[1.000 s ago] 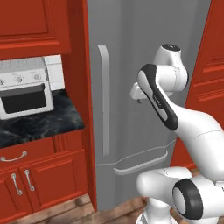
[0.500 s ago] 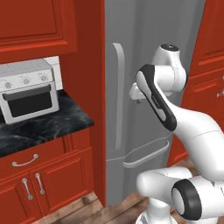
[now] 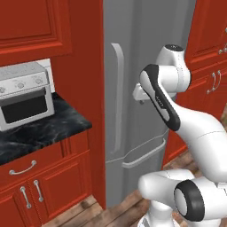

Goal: Open the fridge, grab two sodas, and place both sodas inside the bowl with ice on the dining counter.

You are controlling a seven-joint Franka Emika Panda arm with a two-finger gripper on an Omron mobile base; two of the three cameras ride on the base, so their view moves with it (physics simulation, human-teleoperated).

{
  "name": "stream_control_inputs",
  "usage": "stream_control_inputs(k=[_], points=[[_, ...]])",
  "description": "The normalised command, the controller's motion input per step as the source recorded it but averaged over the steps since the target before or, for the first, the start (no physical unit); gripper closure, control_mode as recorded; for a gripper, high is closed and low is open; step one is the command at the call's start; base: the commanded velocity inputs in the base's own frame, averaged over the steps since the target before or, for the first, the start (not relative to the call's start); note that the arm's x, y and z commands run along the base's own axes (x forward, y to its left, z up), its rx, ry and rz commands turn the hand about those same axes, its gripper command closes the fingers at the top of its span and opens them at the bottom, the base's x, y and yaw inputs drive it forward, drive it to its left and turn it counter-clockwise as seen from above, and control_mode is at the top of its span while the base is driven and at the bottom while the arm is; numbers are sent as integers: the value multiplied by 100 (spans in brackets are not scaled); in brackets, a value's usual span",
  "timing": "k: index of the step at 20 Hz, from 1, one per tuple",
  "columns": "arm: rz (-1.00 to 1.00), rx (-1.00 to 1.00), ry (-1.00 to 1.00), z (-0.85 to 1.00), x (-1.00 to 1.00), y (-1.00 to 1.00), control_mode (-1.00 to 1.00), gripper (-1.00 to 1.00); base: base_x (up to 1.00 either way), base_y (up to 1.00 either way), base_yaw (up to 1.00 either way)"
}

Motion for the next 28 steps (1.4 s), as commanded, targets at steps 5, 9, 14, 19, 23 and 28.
stream_control_inputs(k=[5,9,14,19,23,28], points=[[0,0,0,0,0,0,100,-100,-12,62,-27],[0,0,0,0,0,0,100,-100,-1,63,-26],[0,0,0,0,0,0,100,-100,0,60,-23],[0,3,-1,-4,9,0,-100,-100,0,0,0],[11,25,-26,-12,30,-19,-100,-100,0,0,0],[16,23,-33,-20,9,-21,-100,-100,0,0,0]])
